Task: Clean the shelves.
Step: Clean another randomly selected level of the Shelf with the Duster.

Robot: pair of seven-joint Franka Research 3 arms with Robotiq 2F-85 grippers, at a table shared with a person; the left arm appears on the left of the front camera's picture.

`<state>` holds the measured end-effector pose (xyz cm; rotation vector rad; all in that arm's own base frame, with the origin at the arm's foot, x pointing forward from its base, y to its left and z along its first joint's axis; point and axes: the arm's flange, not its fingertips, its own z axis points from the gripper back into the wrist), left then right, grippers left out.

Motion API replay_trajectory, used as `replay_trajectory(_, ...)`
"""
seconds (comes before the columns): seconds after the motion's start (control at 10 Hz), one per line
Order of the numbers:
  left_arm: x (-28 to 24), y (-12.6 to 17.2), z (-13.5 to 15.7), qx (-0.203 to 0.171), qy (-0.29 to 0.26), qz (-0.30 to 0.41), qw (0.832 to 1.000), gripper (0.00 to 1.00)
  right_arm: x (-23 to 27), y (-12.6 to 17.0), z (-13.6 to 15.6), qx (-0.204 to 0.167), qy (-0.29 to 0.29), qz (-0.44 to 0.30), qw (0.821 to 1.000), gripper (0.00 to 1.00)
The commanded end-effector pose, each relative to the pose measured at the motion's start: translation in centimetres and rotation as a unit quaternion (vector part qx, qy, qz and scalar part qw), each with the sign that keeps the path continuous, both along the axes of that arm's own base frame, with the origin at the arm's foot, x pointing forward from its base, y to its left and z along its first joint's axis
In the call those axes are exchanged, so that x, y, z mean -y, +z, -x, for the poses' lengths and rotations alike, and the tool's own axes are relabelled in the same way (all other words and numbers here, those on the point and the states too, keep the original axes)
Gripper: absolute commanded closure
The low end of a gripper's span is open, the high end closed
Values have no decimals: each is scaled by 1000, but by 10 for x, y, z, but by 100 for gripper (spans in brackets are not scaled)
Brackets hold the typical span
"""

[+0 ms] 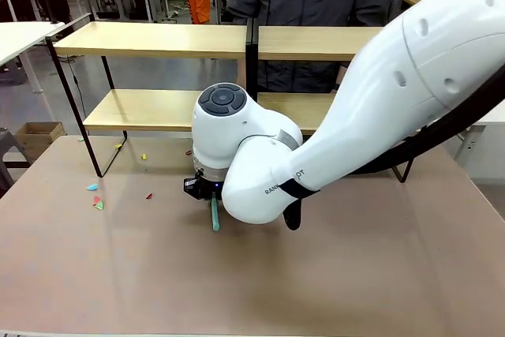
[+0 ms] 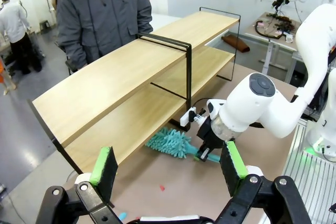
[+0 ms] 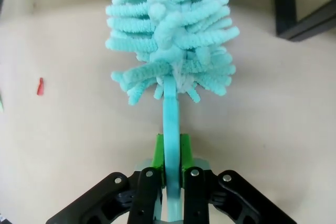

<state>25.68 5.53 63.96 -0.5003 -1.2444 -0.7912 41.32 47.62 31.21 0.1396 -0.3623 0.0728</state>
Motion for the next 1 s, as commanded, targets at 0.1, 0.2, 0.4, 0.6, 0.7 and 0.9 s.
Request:
replay_trajectory(0.1,0,-1,-1,0,-3,1,1000,0,-7,10,-8,-3,31,-13,999,88)
replay_trajectory(0.2,0,-1,-1,0,-3,1,1000,0,-11,9,-10,-20,61,-13,998,88)
replay_trajectory(0.4,0,-1,-1,0,-3,1,1000,0,-13,10,-7,-47,118,-21,992,88)
replay_trajectory(0.6,0,-1,-1,0,-3,1,1000,0,-9,20,-2,-39,161,-42,985,88)
replay_trajectory(0.7,0,-1,-1,0,-3,1,1000,0,-9,22,-3,-32,163,-42,985,88)
replay_trajectory(0.9,0,-1,-1,0,-3,1,1000,0,-15,22,-5,-35,172,-33,984,88)
